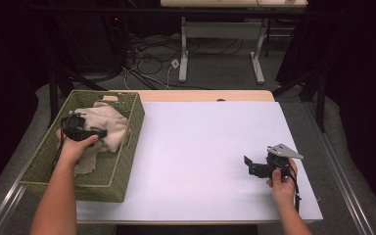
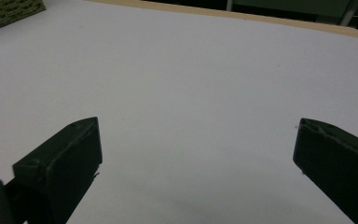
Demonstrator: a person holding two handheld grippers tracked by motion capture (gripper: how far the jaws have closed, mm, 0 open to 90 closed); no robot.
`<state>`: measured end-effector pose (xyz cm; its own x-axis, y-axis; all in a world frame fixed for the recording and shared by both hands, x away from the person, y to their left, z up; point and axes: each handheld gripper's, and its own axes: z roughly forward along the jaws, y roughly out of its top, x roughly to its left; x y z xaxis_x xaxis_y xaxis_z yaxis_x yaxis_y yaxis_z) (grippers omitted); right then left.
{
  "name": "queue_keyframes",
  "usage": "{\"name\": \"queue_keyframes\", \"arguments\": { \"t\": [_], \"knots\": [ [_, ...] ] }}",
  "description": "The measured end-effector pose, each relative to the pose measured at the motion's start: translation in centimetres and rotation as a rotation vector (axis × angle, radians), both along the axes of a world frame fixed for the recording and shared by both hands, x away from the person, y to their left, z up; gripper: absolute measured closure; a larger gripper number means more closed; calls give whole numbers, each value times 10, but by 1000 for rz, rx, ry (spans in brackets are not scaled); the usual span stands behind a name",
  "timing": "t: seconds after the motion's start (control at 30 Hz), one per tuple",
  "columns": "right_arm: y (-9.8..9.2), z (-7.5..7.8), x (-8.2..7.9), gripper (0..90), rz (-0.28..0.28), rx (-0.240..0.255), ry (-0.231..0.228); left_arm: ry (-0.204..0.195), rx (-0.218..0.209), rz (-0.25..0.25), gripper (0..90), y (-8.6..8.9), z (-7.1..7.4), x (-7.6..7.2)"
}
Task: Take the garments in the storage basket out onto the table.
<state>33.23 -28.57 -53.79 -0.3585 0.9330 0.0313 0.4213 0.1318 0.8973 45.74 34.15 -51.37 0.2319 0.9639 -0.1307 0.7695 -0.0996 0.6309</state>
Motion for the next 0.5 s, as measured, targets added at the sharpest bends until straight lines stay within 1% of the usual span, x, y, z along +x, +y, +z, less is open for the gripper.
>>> {"name": "queue_keyframes", "arguments": {
  "t": [0.03, 0.07, 0.13, 0.17, 0.23, 0.3, 0.33, 0.4, 0.5],
  "knots": [
    [0, 0, 0, 9, 3, -1, 5, 12, 4, 2, 23, 0, 1, 0],
    [0, 0, 0, 9, 5, -2, 6, 2, 6, 12, 29, 0, -1, 1],
    [0, 0, 0, 9, 3, -1, 13, 6, 13, 19, 51, -1, -1, 2],
    [0, 0, 0, 9, 2, 0, 15, 16, 21, 20, 63, -1, -1, 2],
    [0, 0, 0, 9, 7, 1, 11, 18, 18, 27, 82, -2, -2, 3],
    [0, -1, 1, 10, 9, -5, 8, 35, 11, 22, 147, 0, -2, 3],
    [0, -1, 1, 10, 9, -5, 9, 37, 4, 22, 172, 0, -2, 3],
    [0, -1, 1, 11, 9, -5, 9, 27, -4, 24, 254, 0, -2, 2],
    [1, -1, 1, 11, 5, 1, 14, 30, -7, 22, 352, 1, -1, 1]
  ]
}}
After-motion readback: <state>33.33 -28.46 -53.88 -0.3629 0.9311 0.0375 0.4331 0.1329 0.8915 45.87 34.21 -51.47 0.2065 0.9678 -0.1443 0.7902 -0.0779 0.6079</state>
